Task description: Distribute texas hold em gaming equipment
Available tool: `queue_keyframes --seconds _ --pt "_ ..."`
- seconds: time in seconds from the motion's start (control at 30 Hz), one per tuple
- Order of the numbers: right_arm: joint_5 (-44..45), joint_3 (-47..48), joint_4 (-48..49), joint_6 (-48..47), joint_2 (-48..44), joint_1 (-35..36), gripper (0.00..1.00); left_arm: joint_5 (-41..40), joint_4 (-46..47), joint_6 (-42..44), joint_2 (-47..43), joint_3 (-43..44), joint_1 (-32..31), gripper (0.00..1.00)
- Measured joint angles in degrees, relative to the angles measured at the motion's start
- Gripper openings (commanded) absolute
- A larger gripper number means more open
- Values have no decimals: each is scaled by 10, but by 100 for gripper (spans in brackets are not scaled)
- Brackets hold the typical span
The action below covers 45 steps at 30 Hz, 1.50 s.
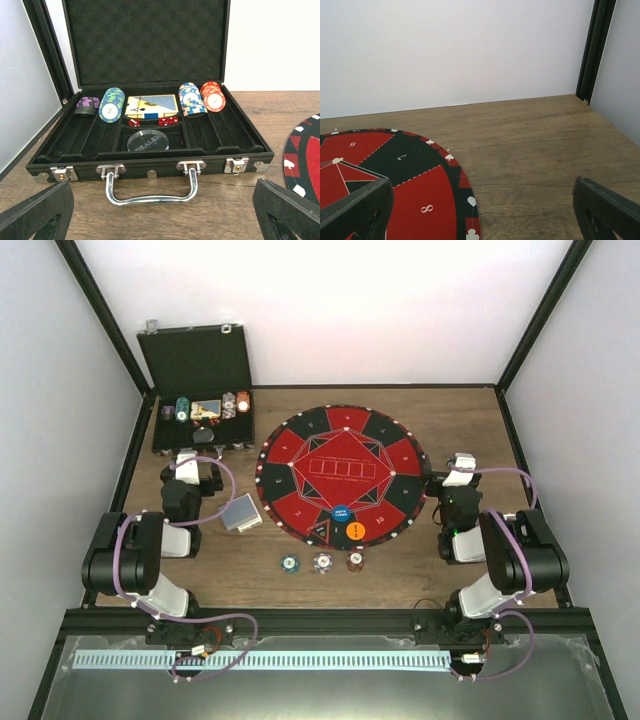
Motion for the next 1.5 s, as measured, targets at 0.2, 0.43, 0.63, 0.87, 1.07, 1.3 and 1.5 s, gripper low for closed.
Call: queue_keyframes --seconds 0.2,0.43,0.63,0.87,1.07,1.3,1.5 --pt "5 0 -1 3 0 0 100 0 0 0 0 0 0 100" --pt "9 -36 27 13 -23 -3 100 9 -21 -1 -15 1 3 100" --pt "40 -3 -118 28 -142 -5 100 70 -309 48 -128 157 10 100" --pt "46 187 -349 97 -251 -6 100 186 -582 74 -177 326 46 100" --pt "-65 282 -533 169 -287 -11 100 248 -717 47 -200 352 75 100" --pt "-94 385 -782 163 -207 191 95 251 -801 38 -211 404 105 100" --pt "-58 378 -904 222 -191 370 91 250 -850 49 -218 413 120 100"
